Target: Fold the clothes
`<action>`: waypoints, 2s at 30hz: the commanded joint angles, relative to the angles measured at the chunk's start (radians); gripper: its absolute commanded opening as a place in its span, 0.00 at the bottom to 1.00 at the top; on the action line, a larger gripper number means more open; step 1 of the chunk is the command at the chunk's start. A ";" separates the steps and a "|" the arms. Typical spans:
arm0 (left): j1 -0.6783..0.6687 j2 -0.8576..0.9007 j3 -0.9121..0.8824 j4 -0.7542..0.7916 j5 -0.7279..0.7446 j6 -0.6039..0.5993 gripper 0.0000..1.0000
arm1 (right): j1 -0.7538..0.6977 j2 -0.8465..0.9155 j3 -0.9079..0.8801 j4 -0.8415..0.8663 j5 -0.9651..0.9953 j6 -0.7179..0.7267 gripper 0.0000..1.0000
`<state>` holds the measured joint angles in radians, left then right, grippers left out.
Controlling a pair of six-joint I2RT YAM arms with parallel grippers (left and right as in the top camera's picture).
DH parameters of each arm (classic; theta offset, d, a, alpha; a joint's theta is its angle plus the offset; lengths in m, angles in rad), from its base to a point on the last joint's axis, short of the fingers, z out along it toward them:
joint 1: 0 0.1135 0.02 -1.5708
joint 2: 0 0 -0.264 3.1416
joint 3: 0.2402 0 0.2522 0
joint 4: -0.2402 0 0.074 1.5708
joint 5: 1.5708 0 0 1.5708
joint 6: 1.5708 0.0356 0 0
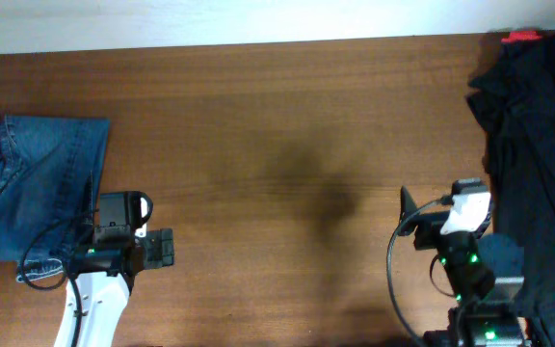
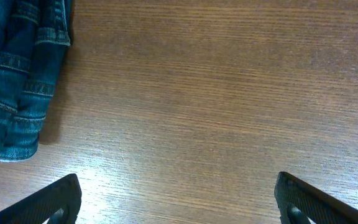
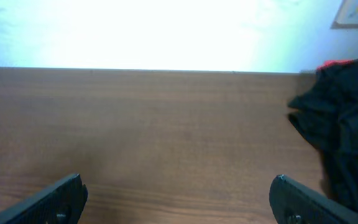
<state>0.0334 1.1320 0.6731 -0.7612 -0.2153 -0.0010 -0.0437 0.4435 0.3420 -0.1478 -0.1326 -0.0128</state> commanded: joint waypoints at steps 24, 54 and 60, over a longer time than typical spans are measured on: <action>0.002 0.002 -0.004 0.002 -0.010 -0.006 0.99 | 0.006 -0.440 -0.336 0.076 0.065 -0.106 0.99; -0.011 -0.257 -0.007 0.001 -0.010 -0.006 0.99 | 0.006 -0.439 -0.336 0.076 0.065 -0.106 0.99; -0.091 -0.551 -0.053 -0.001 -0.035 -0.006 0.99 | 0.006 -0.439 -0.336 0.076 0.065 -0.106 0.99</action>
<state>-0.0265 0.7071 0.6617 -0.7616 -0.2230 -0.0010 -0.0441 0.0139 0.0101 -0.0658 -0.0811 -0.1131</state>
